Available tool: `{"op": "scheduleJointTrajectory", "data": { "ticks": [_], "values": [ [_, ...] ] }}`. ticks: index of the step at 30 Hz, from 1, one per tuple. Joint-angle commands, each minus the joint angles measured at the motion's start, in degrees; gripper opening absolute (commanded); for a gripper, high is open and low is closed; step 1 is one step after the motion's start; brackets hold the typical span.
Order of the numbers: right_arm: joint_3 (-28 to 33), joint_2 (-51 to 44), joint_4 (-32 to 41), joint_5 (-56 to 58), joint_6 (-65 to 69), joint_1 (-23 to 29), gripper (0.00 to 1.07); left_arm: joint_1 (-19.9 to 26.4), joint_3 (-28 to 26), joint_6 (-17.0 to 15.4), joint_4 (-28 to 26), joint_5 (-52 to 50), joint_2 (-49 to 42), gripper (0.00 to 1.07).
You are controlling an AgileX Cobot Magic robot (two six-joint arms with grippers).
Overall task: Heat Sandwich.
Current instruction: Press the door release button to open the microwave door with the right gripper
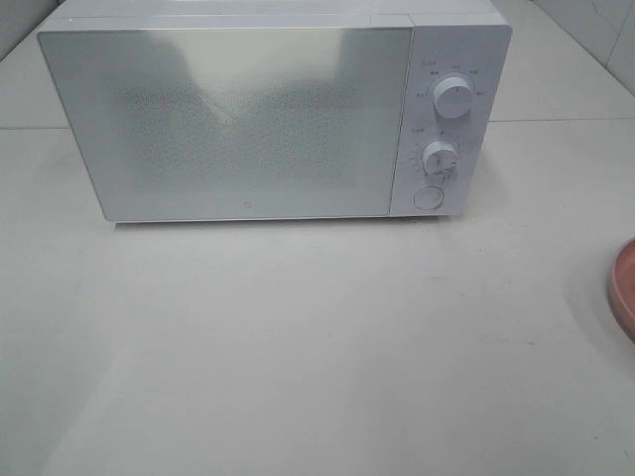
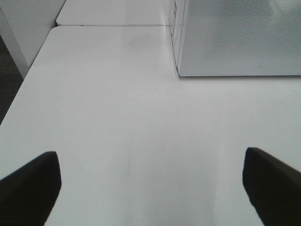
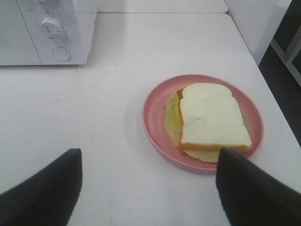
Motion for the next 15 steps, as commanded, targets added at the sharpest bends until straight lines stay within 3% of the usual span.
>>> {"op": "scheduleJointTrajectory", "data": {
  "ticks": [1,15],
  "values": [
    [0.17,-1.49,0.06,-0.29,-0.34,-0.06,0.76,0.17,-0.17,-0.34,0.0,-0.52,-1.09,1.01],
    [-0.23,-1.43,0.11,-0.74,-0.34,-0.11,0.76,0.17,-0.17,-0.34,0.0,-0.52,-1.09,1.01]
  ]
}}
